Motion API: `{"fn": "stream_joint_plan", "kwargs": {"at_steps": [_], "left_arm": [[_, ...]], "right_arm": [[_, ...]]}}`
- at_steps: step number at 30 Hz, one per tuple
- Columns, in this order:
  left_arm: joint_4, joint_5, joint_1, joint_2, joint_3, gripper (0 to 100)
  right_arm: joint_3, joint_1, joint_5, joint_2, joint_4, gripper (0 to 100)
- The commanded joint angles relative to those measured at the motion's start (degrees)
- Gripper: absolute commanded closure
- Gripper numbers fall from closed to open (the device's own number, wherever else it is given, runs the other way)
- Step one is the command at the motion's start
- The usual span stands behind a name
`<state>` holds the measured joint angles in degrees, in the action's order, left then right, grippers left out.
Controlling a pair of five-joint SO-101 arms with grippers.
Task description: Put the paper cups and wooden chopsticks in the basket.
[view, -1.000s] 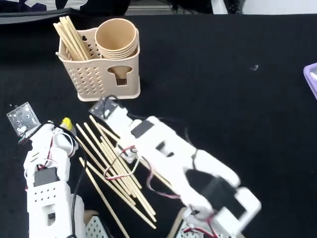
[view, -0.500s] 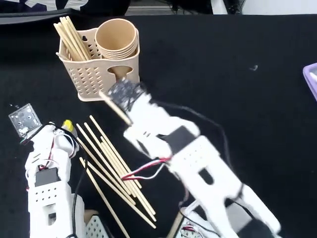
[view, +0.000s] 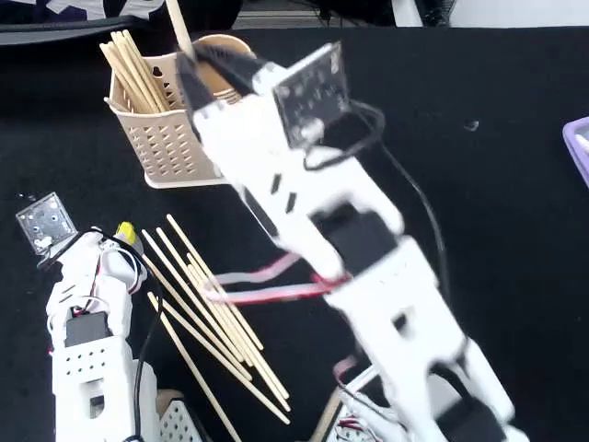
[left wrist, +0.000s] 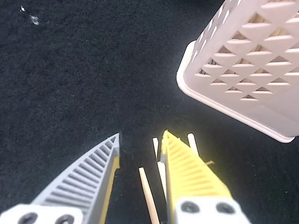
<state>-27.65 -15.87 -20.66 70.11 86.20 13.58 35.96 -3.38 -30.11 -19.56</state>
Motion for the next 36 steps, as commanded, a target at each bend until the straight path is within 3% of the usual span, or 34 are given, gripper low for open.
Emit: {"fn": "stream_joint_plan", "kwargs": {"at_steps": [1, 9, 16, 23, 29, 36], "left_arm": [[1.05, -0.26, 0.22, 0.97, -0.57, 85], [1.05, -0.26, 0.31, 0.97, -0.57, 85], [1.05, -0.26, 0.57, 0.97, -0.57, 85], [1.05, -0.26, 0.57, 0.97, -0.48, 85], [1.05, -0.26, 0.57, 0.97, -0.48, 85], [1.05, -0.26, 0.57, 0.97, -0.48, 85]], "right_arm": [[-9.71, -1.05, 1.23, 12.0, 14.33, 98.7], [-28.09, -1.05, -4.22, 32.92, 18.29, 98.7], [-42.77, -0.88, -4.04, 46.9, 18.02, 98.7], [-50.15, 0.97, -4.13, 53.85, 6.24, 98.3], [-58.07, 1.14, -4.13, 54.9, -5.54, 86.7], [-61.05, 0.97, -4.13, 54.46, -7.65, 90.0]]}}
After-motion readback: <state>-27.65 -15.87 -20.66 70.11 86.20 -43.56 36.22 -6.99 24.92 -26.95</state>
